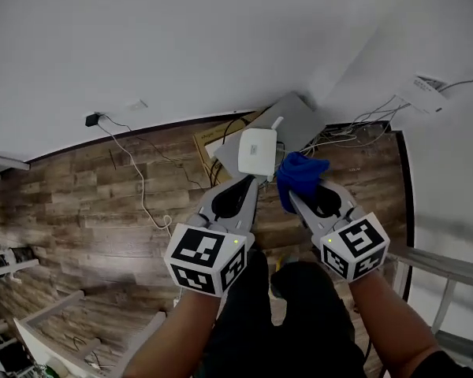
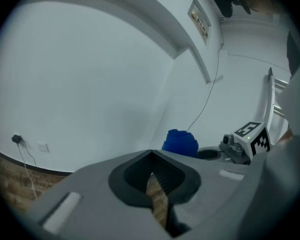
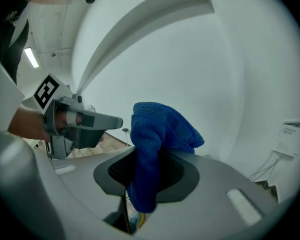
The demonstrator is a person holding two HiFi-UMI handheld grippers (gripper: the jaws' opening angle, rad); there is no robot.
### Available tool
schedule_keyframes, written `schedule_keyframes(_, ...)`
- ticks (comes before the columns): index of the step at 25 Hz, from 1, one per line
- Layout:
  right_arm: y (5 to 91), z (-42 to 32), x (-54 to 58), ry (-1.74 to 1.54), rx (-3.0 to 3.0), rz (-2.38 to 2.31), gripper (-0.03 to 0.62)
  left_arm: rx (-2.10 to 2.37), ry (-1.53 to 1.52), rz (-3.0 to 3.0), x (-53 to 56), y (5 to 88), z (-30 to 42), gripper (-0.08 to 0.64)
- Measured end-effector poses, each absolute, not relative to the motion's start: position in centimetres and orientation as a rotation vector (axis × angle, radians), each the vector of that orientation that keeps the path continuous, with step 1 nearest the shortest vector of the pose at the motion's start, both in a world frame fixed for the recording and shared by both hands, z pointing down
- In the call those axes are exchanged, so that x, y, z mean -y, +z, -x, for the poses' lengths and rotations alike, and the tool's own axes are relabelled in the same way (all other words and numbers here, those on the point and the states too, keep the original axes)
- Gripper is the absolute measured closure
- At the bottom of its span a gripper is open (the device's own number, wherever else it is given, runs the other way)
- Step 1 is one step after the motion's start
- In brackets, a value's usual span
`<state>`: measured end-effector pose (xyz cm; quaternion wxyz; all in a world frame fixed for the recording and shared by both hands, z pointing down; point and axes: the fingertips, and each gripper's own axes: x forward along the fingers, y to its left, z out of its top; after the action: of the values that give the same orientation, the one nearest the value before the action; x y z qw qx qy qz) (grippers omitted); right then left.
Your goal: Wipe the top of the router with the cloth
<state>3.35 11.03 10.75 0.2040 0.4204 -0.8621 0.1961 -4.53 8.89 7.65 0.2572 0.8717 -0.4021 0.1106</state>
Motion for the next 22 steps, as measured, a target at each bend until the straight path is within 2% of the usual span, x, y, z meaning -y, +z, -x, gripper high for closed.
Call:
schedule_keyframes(13,35.7,-2.3,3.0,0.45,2.307,-0.737,0.472,1.205,0.378,-2.073,0.3,29.2,4.4,0.56)
schedule_keyframes(22,45.1,-1.2,4.4,0.4,2.299,-0.544,0.474,1.288,0.376,-1.943,4.1,40.3,2.7,0.56)
